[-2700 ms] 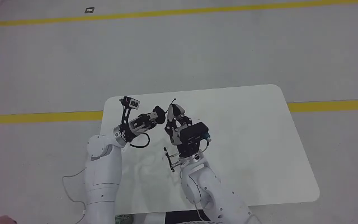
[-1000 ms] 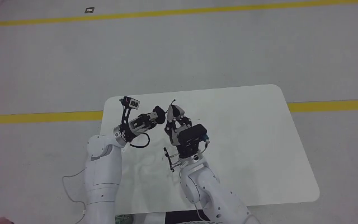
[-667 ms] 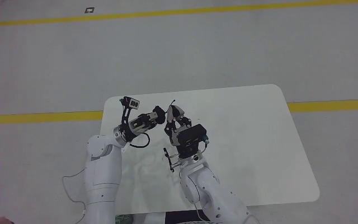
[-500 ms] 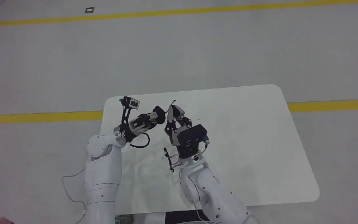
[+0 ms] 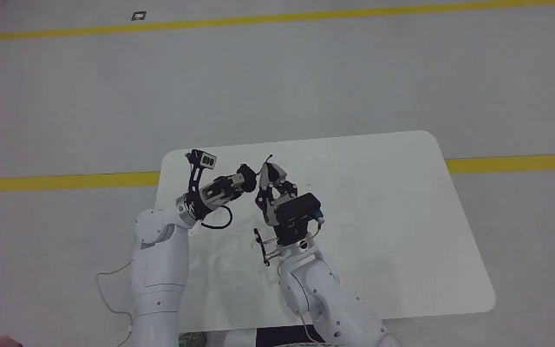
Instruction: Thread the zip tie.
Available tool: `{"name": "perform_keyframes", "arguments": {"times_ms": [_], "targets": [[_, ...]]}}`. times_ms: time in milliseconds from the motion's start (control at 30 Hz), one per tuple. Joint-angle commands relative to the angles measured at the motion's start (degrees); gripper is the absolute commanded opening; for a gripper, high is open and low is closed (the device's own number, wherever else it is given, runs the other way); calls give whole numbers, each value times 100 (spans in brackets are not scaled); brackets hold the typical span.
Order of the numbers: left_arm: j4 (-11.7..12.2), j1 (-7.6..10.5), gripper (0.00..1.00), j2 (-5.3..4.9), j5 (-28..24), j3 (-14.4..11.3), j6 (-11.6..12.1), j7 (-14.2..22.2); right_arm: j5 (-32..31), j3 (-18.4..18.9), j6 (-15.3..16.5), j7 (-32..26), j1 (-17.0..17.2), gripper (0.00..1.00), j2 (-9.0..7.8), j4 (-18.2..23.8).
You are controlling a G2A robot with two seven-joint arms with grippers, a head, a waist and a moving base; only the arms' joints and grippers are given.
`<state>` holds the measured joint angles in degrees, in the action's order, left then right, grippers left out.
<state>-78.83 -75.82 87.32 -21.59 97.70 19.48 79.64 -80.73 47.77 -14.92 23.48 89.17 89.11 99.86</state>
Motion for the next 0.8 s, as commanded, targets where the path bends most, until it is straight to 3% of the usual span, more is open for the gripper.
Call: {"name": "perform_keyframes", "arguments": {"times_ms": [0, 767], "targets": [[0, 0, 0, 0, 0, 0, 0, 0, -13, 2, 0, -7, -1, 0, 1, -6], [0, 0, 0, 0, 0, 0, 0, 0, -149, -41, 54, -104, 62, 0, 8, 31]]}}
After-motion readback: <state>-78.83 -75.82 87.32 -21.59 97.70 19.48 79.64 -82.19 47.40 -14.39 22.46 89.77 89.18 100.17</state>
